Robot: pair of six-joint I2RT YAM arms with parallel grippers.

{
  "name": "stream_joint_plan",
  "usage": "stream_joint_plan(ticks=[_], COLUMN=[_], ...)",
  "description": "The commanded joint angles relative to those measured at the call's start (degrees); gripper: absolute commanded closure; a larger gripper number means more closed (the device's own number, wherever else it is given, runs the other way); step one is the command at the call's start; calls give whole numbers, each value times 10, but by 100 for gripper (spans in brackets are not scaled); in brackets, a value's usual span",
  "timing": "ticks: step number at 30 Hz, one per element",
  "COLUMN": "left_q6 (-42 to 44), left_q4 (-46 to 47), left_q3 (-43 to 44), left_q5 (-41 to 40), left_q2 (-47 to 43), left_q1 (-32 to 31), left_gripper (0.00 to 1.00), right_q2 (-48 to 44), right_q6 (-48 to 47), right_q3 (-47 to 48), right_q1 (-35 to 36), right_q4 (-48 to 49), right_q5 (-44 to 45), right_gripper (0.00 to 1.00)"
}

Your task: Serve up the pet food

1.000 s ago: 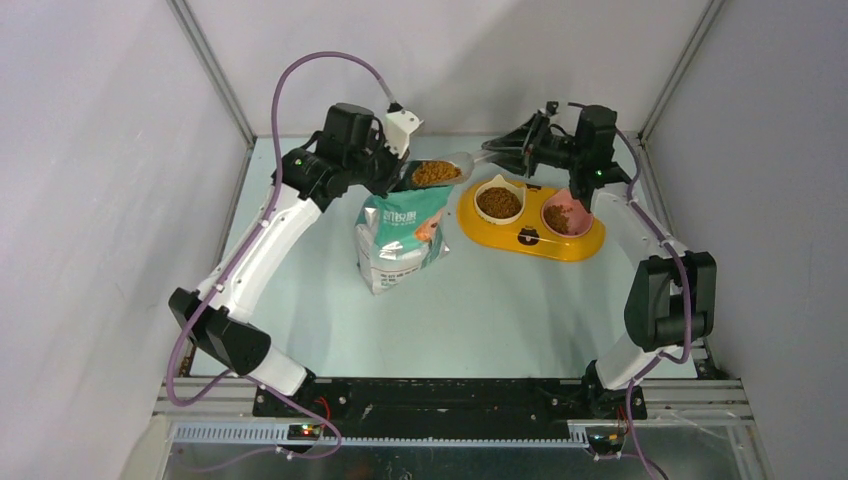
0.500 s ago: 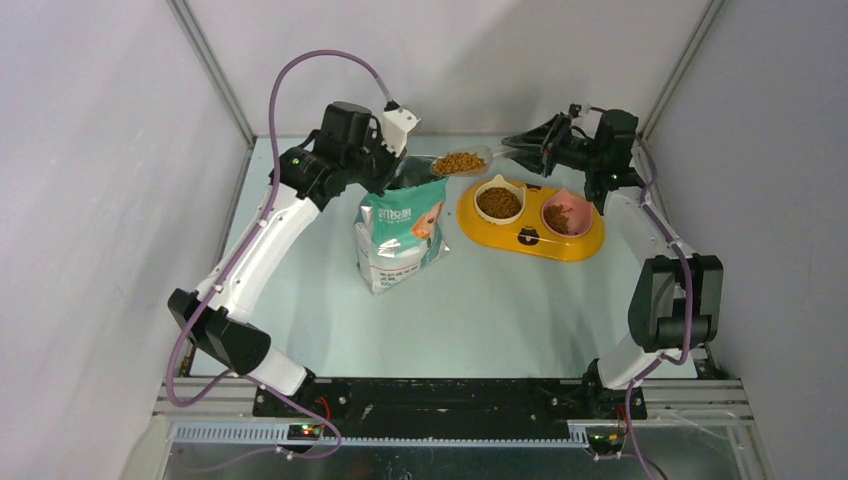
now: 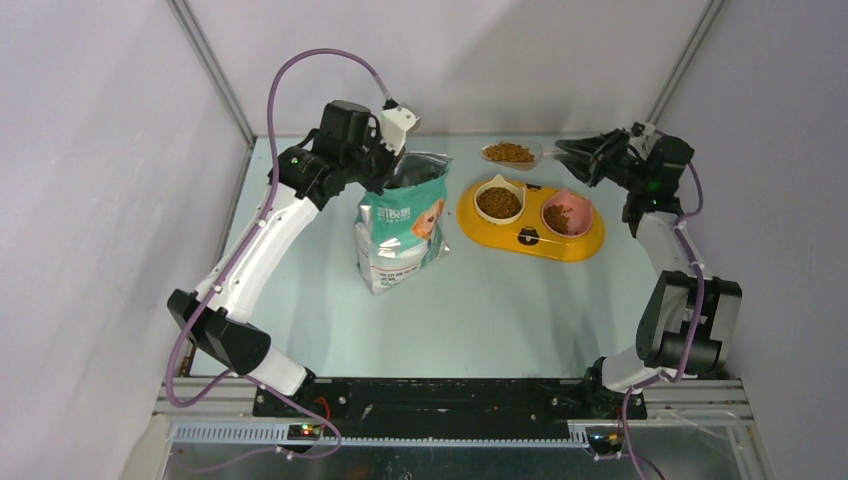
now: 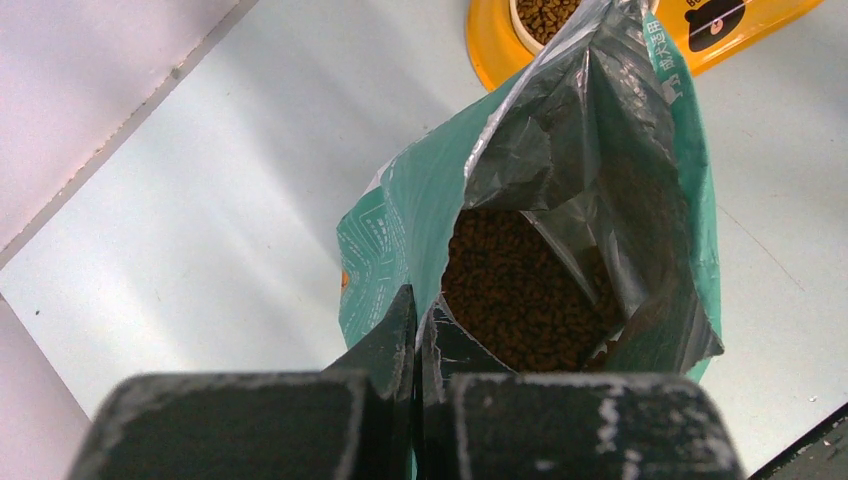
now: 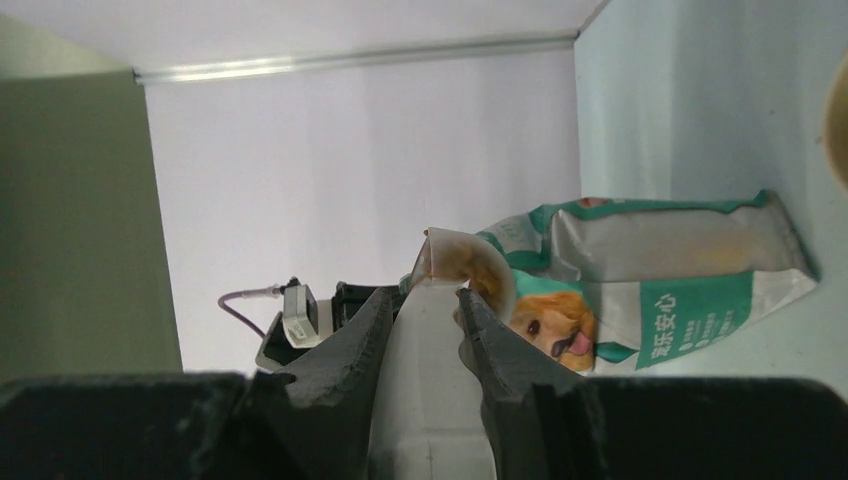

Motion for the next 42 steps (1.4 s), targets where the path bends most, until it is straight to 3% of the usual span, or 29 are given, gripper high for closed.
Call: stream_joint_plan(ticks=[1,7,23,42], left_q6=[13,3,-7,-16], left_q4=[-9,-7,-3,-5], left_q3=[19,15,0,-30], left_q5=[-11,5,30,60], left_q2=[1,-4,-14,-50], left_q1=[7,7,7,7], left_gripper=[100,100,100,100], right_q2=[-44,-77,-131,-125], right_q6=[36,57,-87,-336], right_q3=[-46,-141,-249,-235], right_q1=[-49,-119,-291,-304], right_q4=[107,189,107,-94], right_q5=[6,21,47,161], right_gripper=[100,100,100,100])
